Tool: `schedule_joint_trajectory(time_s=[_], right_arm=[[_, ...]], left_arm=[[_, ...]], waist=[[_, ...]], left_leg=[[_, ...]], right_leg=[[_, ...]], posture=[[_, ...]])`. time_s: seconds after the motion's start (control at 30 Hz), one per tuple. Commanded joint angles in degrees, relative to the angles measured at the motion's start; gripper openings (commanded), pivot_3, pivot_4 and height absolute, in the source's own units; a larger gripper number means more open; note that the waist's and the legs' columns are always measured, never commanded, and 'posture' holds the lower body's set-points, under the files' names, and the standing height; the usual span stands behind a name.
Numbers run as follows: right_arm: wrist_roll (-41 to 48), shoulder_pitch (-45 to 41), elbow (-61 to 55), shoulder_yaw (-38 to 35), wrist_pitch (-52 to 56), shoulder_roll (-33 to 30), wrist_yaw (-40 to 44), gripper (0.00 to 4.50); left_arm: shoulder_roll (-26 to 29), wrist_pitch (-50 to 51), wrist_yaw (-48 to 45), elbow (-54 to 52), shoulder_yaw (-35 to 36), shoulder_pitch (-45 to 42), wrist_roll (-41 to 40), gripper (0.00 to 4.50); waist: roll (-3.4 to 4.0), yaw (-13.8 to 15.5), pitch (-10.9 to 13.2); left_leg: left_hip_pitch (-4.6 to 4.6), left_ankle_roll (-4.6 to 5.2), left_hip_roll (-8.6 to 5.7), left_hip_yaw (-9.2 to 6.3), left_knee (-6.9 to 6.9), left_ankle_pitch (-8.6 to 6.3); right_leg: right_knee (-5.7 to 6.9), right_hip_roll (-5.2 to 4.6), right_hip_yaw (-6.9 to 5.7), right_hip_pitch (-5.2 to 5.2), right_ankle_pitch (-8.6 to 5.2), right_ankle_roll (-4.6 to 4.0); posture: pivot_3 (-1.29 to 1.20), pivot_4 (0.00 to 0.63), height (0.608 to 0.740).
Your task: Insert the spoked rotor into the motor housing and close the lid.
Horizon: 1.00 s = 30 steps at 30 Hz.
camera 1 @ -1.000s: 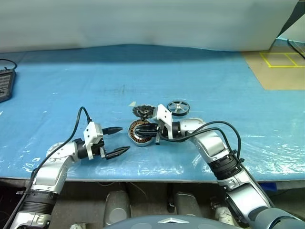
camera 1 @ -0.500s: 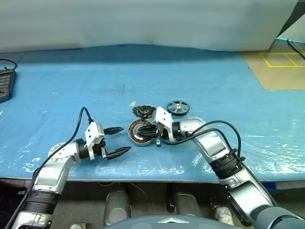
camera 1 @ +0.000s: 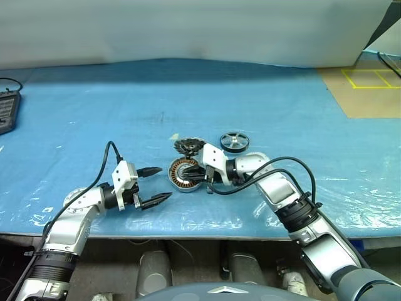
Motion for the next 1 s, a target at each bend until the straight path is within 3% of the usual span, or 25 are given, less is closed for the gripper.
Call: schedule_joint_trajectory(time_s=[0.03,0.5,0.77,1.0], right_arm=[[-0.2,-1.0,-0.5,-0.9,-0.9,-0.1,-0.3,0.51],[-0.2,-2.2,0.8,-1.2,-2.2,0.5,-0.6,0.51],[7.9,-1.1,-5.1,-6.6,5.1,1.0,1.1,0.51],[14.6,6.3,-13.0,-12.6,12.9,-8.9,4.8,0.51]], left_arm=[[-0.1,-0.8,0.0,-0.7,0.0,-0.3,0.1,4.36],[-0.3,-1.0,-0.2,-0.4,0.1,-0.3,0.6,4.36],[-0.3,0.1,-0.7,-1.0,0.2,-0.3,-0.5,4.36],[0.8,1.3,-2.1,-1.2,1.0,-0.6,-1.7,4.36]], waist=[[0.0,0.0,0.0],[0.0,0.0,0.0],[0.0,0.0,0.0],[-0.02,0.3,0.0]], left_leg=[[0.0,0.0,0.0,0.0,0.0,0.0],[-0.01,0.0,0.0,0.0,0.01,0.0],[-0.01,0.0,0.0,0.0,0.01,0.0],[0.0,0.0,-0.04,0.0,0.02,0.0]], right_leg=[[0.0,0.0,0.0,0.0,0.0,0.0],[0.0,0.0,0.0,0.0,0.02,-0.03],[0.0,0.0,0.0,0.0,0.02,-0.03],[-0.04,-0.03,0.0,0.09,0.01,-0.03]], posture=[[0.0,0.15,0.74],[0.0,0.15,0.74],[0.0,0.15,0.74],[0.0,0.15,0.74]])
